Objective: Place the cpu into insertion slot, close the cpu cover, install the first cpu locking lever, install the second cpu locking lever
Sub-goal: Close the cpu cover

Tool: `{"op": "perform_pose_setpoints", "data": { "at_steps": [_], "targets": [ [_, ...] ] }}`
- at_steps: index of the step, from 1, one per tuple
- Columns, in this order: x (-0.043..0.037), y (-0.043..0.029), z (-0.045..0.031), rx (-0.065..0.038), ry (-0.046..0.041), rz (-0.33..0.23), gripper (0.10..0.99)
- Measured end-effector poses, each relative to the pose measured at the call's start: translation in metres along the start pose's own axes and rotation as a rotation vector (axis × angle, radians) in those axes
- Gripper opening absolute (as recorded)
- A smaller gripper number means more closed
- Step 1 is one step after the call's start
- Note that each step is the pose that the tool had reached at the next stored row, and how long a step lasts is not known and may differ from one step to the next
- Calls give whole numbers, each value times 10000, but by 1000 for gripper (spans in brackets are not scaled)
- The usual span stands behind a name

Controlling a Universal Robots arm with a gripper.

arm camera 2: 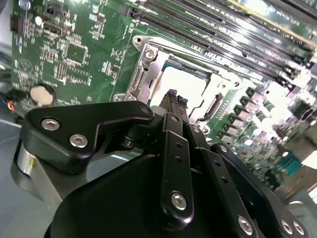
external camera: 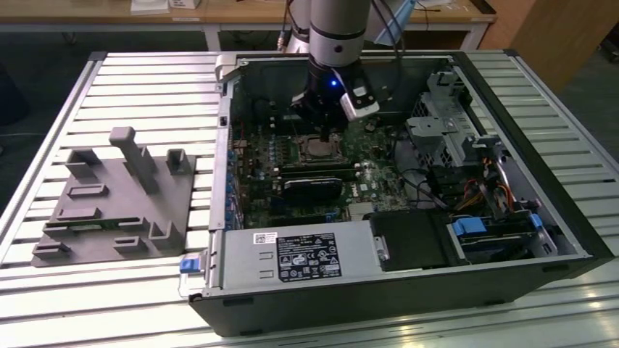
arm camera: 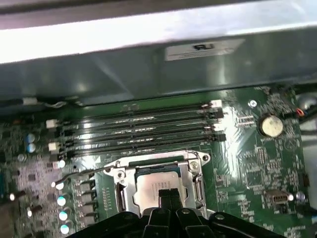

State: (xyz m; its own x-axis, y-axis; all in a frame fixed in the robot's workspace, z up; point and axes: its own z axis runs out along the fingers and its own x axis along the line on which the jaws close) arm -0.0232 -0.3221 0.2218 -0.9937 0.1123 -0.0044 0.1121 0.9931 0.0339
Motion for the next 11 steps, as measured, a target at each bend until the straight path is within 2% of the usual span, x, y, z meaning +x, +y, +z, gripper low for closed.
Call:
{"op": "perform_pose_setpoints", "data": {
  "at_steps": [2,4,11],
  "targets": [
    [0,0,0,1,10,-294,106],
    [0,0,1,8,9,-281,106],
    [0,0,-3,37,-14,319,106]
  ]
}}
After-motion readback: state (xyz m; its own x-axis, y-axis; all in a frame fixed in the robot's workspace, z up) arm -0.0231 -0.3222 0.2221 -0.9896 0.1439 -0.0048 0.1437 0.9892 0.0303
